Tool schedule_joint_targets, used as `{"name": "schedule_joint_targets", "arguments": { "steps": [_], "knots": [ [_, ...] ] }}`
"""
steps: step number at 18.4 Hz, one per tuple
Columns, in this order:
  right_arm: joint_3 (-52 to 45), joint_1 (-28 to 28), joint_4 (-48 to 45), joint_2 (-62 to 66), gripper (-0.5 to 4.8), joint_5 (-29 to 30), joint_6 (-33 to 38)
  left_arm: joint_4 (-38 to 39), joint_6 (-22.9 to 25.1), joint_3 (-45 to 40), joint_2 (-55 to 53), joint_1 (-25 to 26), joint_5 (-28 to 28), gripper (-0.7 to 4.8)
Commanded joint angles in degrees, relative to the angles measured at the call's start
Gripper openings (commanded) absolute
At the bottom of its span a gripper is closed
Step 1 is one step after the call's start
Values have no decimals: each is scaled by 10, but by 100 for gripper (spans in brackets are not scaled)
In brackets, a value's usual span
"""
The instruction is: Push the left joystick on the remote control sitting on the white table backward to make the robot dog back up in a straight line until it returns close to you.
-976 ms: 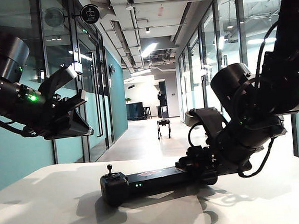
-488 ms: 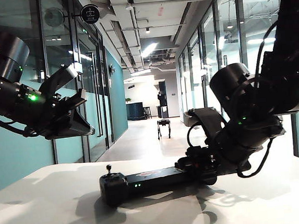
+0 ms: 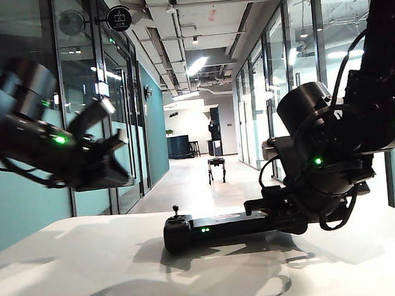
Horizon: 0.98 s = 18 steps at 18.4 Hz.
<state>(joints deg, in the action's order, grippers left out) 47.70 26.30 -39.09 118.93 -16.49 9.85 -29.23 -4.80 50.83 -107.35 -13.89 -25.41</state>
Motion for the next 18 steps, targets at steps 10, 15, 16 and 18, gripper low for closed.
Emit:
{"name": "schedule_joint_targets", "arguments": {
  "steps": [10,15,16,18],
  "knots": [
    [3,1,-28,-4,165,-45,27,36,0,271,-238,0,-148,-5],
    [3,1,-28,-4,165,-51,39,50,13,353,-306,-3,-211,-5],
    [3,1,-28,-4,165,-51,39,53,21,363,-313,-4,-214,-5],
    [3,1,-28,-4,165,-51,39,65,38,379,-325,-12,-216,-6]
  ]
}}
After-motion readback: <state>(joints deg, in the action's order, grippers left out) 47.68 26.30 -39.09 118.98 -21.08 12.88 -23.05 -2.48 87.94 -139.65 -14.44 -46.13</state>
